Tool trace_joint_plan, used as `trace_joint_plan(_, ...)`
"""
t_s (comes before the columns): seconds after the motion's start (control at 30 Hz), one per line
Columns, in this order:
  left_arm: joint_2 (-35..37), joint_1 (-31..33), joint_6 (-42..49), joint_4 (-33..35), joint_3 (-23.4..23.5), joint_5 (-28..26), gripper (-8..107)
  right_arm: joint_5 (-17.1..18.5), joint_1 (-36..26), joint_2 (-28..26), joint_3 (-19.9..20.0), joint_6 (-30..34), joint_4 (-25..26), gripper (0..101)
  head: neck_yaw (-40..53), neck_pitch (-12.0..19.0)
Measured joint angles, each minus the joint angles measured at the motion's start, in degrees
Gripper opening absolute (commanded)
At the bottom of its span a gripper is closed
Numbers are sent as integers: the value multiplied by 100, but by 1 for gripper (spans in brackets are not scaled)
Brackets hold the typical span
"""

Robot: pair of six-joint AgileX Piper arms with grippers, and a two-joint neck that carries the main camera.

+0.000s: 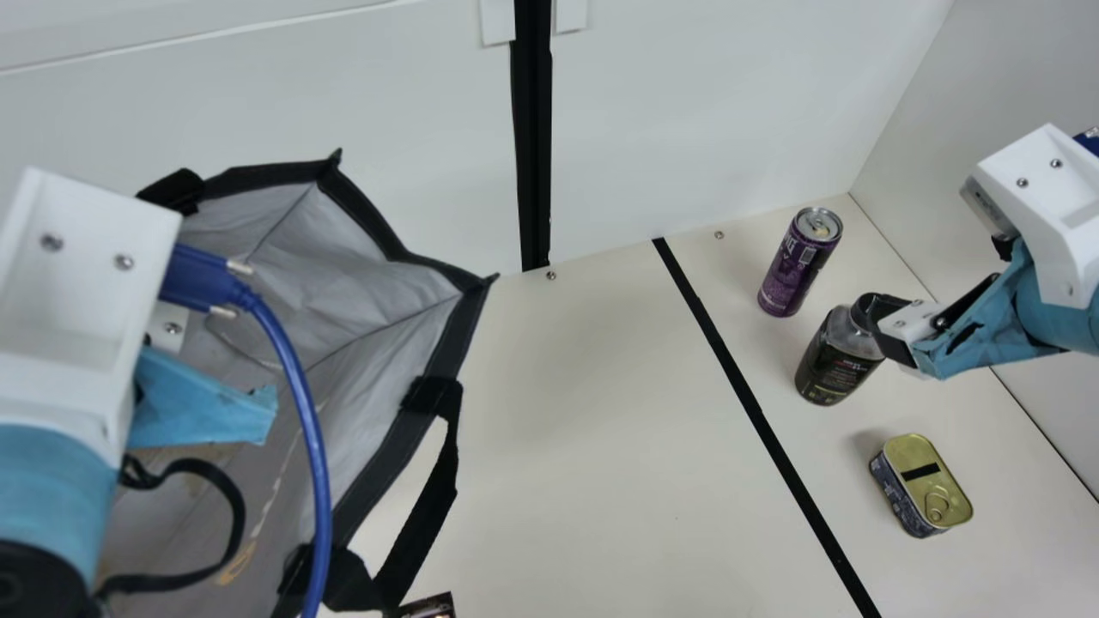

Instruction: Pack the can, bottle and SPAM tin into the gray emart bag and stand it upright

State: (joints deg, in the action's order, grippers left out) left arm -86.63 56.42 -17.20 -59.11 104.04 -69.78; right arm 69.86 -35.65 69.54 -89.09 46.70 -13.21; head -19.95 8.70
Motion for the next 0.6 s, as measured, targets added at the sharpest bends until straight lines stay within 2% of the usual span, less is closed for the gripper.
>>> trace_joint_plan(0.37, 42, 371, -1346, -1255, -1597, 0, -8, 0, 0, 0, 0, 0, 0, 95, 0, 0)
trace_joint_plan(0.6, -139, 571, -2126, -1549, -2368, 0, -8, 0, 0, 0, 0, 0, 0, 95, 0, 0)
